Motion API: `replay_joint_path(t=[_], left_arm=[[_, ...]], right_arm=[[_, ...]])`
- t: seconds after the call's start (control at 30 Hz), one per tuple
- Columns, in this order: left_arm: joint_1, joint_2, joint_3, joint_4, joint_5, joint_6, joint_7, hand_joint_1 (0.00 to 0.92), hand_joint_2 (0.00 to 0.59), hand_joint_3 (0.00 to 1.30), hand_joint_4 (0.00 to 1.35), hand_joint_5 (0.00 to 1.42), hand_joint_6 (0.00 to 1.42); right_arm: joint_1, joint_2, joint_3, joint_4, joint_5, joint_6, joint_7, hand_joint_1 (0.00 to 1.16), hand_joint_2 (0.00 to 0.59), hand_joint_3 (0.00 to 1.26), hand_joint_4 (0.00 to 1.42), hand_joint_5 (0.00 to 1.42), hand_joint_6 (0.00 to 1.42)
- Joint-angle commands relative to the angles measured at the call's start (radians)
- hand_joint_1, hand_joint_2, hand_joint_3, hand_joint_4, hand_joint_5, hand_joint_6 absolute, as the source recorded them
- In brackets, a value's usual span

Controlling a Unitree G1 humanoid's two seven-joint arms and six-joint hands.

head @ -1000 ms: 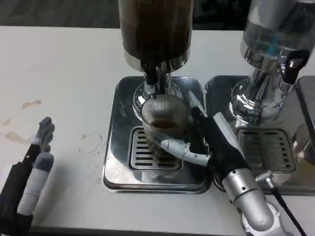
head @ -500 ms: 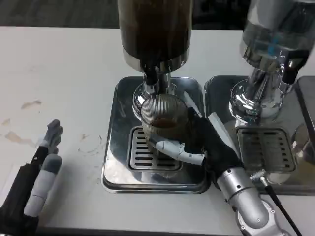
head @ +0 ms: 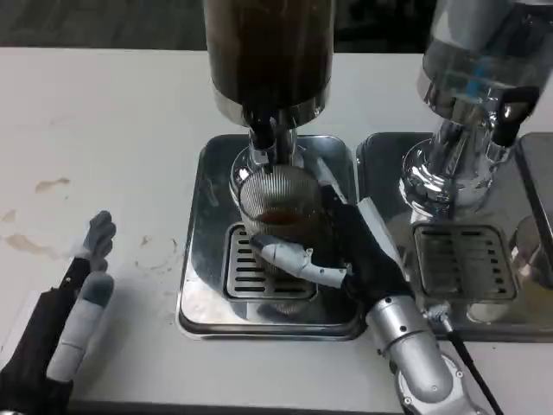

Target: Grasp the cup under the faucet to collect the drink, then remove the cup.

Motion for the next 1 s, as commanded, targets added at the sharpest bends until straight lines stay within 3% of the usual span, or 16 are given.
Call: replay_joint_path(t=[0.03,0.33,0.67,0.77,1.0], left_arm=[[0.020,0.011,-0.002,-0.020,0.003,0.000,0.011,0.000,0.074,0.00,0.00,0.00,0.00],[0.030,0.014,0.001,-0.038,-0.002,0.007,0.012,0.000,0.080,0.00,0.00,0.00,0.00],[0.045,0.015,0.010,-0.061,-0.008,0.018,0.015,0.000,0.082,0.00,0.00,0.00,0.00],[0.049,0.016,0.012,-0.068,-0.008,0.022,0.016,0.000,0.082,0.00,0.00,0.00,0.00],[0.054,0.021,0.013,-0.079,-0.010,0.029,0.012,0.000,0.082,0.00,0.00,0.00,0.00]], right_arm=[[-0.008,0.019,0.007,0.022,0.007,-0.010,0.006,0.82,0.175,0.00,0.00,0.00,0.09],[-0.013,0.033,-0.003,0.057,0.015,-0.011,-0.008,0.90,0.177,0.02,0.15,0.16,0.27],[-0.033,0.045,-0.005,0.100,0.008,-0.021,-0.024,0.97,0.178,0.17,0.31,0.32,0.41],[-0.035,0.047,-0.007,0.111,0.011,-0.024,-0.027,0.99,0.180,0.24,0.36,0.36,0.47],[-0.022,0.062,-0.020,0.094,0.002,-0.055,-0.121,1.06,0.198,0.49,0.54,0.52,0.67]])
